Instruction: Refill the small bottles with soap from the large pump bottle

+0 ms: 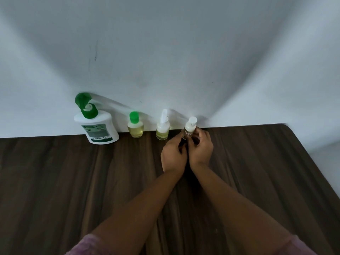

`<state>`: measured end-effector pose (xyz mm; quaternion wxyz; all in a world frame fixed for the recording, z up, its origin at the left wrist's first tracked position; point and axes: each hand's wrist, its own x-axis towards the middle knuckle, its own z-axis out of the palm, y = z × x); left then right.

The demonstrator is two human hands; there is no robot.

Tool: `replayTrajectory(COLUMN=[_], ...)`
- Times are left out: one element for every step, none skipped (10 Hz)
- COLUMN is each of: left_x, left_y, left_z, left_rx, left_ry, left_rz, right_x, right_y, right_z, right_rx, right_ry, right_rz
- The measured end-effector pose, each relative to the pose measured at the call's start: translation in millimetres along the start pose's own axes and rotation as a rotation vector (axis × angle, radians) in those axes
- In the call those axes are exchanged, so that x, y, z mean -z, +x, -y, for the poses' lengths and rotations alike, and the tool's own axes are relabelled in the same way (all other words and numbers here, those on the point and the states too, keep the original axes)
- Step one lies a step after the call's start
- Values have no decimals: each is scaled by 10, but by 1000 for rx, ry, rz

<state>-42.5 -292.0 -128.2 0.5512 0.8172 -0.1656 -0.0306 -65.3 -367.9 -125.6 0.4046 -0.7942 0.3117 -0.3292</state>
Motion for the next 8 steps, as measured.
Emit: replayTrajectory(left_x=[-1,-5,-14,-12,-22,-9,7,97], left_y=[22,46,56,69,59,39,-19,-208], left_z=[7,-3,-25,-38,-28,-27,3,-46], left_rx=[3,-18,-79,-95,-99,-104,-133,-186], left_ry=[130,209,285,324,356,379,391,403], left_rz=[46,77,107,127,149,184,216,283], right_x=[-30,-49,-68,-75,-88,-50,-3,135], right_y=[49,87,114,127,123,94,-2,-209], right_z=[-15,-35,-71,-76,-111,-102,-119,-54], right_rx=[-2,-18,-28,-29,-28,-59,-19,-14], right_ry=[-14,-14,2,10,7,-3,-24,-105], right_rz=[-1,-3,-1,-3,14,74,115,203])
